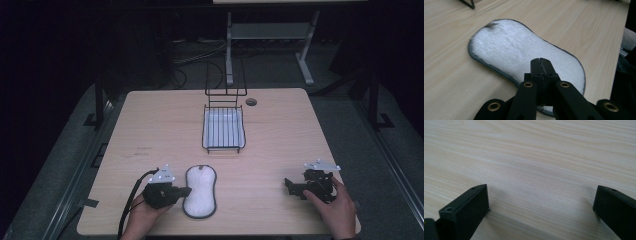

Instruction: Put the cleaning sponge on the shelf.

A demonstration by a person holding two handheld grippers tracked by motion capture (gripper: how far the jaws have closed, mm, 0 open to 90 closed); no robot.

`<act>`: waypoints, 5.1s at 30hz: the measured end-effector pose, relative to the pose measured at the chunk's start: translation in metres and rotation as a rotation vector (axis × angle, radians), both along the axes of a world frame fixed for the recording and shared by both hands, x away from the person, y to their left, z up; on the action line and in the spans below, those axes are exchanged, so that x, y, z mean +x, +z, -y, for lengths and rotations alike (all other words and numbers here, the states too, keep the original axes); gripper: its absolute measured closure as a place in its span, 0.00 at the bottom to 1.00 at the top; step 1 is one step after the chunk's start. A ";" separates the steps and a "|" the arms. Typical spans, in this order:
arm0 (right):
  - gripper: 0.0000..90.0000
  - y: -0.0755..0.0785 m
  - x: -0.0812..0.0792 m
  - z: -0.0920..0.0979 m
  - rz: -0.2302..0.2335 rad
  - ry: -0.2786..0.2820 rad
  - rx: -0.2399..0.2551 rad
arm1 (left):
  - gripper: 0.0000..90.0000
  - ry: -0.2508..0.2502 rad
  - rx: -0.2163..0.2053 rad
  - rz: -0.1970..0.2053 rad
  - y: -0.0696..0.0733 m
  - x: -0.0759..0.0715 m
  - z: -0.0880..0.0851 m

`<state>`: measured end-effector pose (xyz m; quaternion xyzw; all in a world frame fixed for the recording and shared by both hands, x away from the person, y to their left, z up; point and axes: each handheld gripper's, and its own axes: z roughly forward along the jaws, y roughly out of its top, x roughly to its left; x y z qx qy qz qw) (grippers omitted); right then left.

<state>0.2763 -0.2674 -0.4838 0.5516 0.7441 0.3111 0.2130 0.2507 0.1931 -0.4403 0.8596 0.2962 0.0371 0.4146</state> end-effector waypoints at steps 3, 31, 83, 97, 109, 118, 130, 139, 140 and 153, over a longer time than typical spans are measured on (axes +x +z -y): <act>0.00 0.000 0.000 0.000 0.000 0.000 0.000 | 1.00 -0.012 0.002 -0.007 -0.001 -0.006 0.004; 0.00 0.000 0.000 0.000 0.000 0.000 0.000 | 1.00 -0.010 0.070 -0.020 -0.009 -0.004 0.000; 0.00 0.000 0.000 0.000 0.000 0.000 0.000 | 0.91 0.183 0.098 0.004 -0.002 0.030 -0.072; 0.00 0.000 0.000 0.000 0.000 0.000 0.000 | 0.31 0.065 0.074 0.019 0.002 0.041 -0.058; 0.00 0.000 0.000 0.000 0.000 0.000 0.000 | 0.16 -0.012 0.101 0.014 -0.010 0.055 -0.045; 0.00 0.000 0.000 0.000 0.000 0.000 0.000 | 0.16 -0.039 0.137 0.001 -0.017 0.058 -0.037; 0.00 0.000 0.000 0.000 0.000 0.000 0.000 | 0.14 -0.072 0.163 -0.002 -0.022 0.059 -0.032; 0.00 0.000 0.000 0.000 0.000 -0.002 0.000 | 0.20 -0.107 0.163 -0.026 -0.020 0.063 -0.032; 0.00 0.000 0.000 0.000 0.000 -0.002 0.000 | 0.22 -0.112 0.163 -0.027 -0.020 0.063 -0.032; 0.00 0.000 0.000 0.000 0.000 -0.004 0.000 | 0.53 -0.083 0.127 -0.017 -0.014 0.062 -0.039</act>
